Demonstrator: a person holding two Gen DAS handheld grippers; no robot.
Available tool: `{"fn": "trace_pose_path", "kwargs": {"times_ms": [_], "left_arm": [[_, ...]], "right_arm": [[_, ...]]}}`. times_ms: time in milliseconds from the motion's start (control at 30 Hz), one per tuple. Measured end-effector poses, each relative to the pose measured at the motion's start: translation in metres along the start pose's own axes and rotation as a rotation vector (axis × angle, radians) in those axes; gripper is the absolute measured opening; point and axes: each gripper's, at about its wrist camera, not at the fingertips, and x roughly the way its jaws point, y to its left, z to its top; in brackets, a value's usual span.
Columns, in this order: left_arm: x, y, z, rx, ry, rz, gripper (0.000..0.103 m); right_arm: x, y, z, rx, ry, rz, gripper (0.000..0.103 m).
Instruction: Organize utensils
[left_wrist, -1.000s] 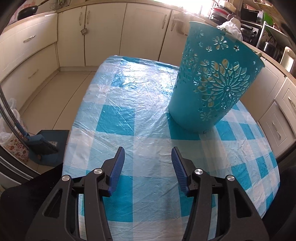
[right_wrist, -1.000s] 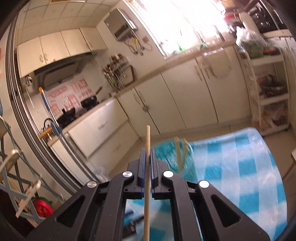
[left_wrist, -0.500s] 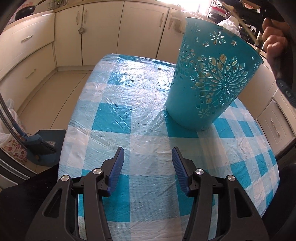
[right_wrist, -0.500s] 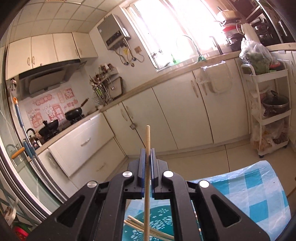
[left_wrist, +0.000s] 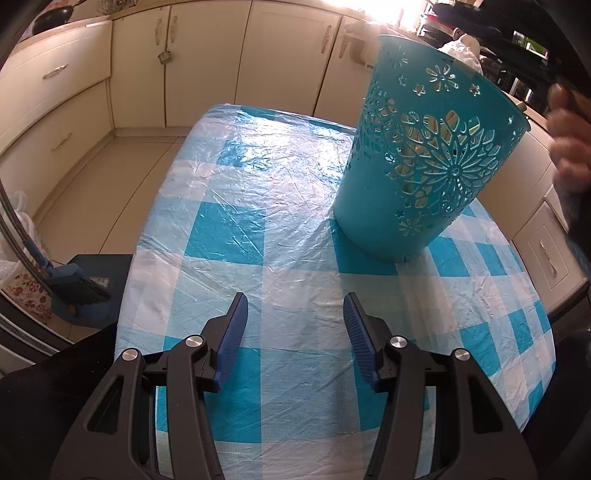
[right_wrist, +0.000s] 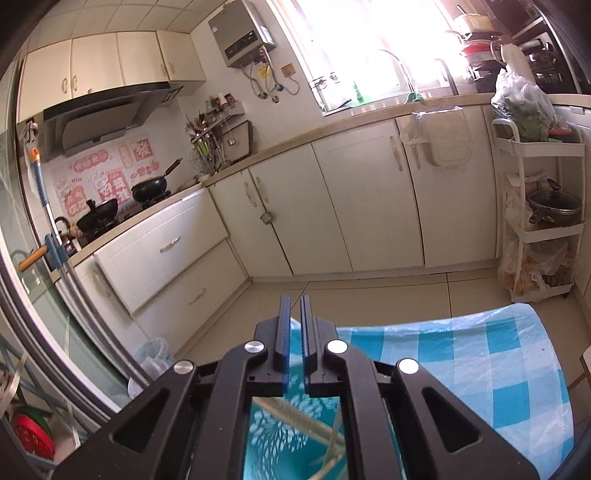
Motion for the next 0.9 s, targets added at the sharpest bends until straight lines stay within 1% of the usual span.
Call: {"fn": "trace_pose_path", "kwargs": {"times_ms": [33, 100, 133, 200, 233, 267, 300, 367, 433, 500, 600, 667, 733, 867, 900], "left_arm": [[-0.001, 0.000, 0.000, -0.001, -0.002, 0.003, 0.051], [-0.003, 0.000, 0.001, -0.004, -0.007, 0.009, 0.053], [-0.006, 0.000, 0.002, -0.007, -0.007, 0.016, 0.055], [-0.012, -0.002, 0.003, -0.010, -0.013, 0.031, 0.059], [-0.016, -0.004, 0.004, -0.008, -0.020, 0.041, 0.062], [-0.024, -0.007, 0.006, -0.005, -0.032, 0.058, 0.068], [-0.029, -0.009, 0.006, -0.003, -0.039, 0.071, 0.070], [-0.041, -0.015, 0.006, 0.001, -0.052, 0.095, 0.079], [-0.055, -0.023, 0.005, 0.008, -0.064, 0.103, 0.083], [-0.067, -0.029, 0.006, 0.012, -0.070, 0.114, 0.086], [-0.090, -0.039, 0.007, 0.017, -0.092, 0.121, 0.091], [-0.108, -0.043, 0.008, 0.019, -0.113, 0.120, 0.095], [-0.127, -0.050, 0.008, 0.027, -0.133, 0.116, 0.095], [-0.162, -0.064, 0.009, 0.059, -0.157, 0.167, 0.095], [-0.172, -0.067, 0.008, 0.071, -0.159, 0.169, 0.095]], "right_arm": [[-0.009, 0.000, -0.004, -0.004, -0.001, -0.001, 0.008], [-0.030, 0.002, -0.014, -0.014, -0.009, -0.005, 0.019], [-0.039, 0.003, -0.017, -0.020, -0.013, -0.008, 0.023], [-0.062, 0.004, -0.027, -0.030, -0.021, -0.023, 0.041], [-0.069, 0.005, -0.030, -0.030, -0.017, -0.034, 0.045], [-0.076, 0.005, -0.035, -0.029, -0.010, -0.046, 0.057], [-0.082, 0.005, -0.040, -0.027, -0.003, -0.058, 0.064], [-0.095, 0.005, -0.051, -0.017, 0.021, -0.079, 0.068], [-0.106, 0.004, -0.064, 0.011, 0.052, -0.109, 0.077], [-0.112, 0.004, -0.074, 0.036, 0.083, -0.149, 0.088], [-0.122, 0.003, -0.086, 0.068, 0.125, -0.184, 0.092], [-0.126, 0.006, -0.090, 0.072, 0.152, -0.215, 0.094], [-0.132, 0.010, -0.090, 0.068, 0.169, -0.236, 0.094], [-0.153, 0.022, -0.085, 0.052, 0.150, -0.254, 0.096], [-0.161, 0.028, -0.081, 0.050, 0.142, -0.258, 0.096]]}}
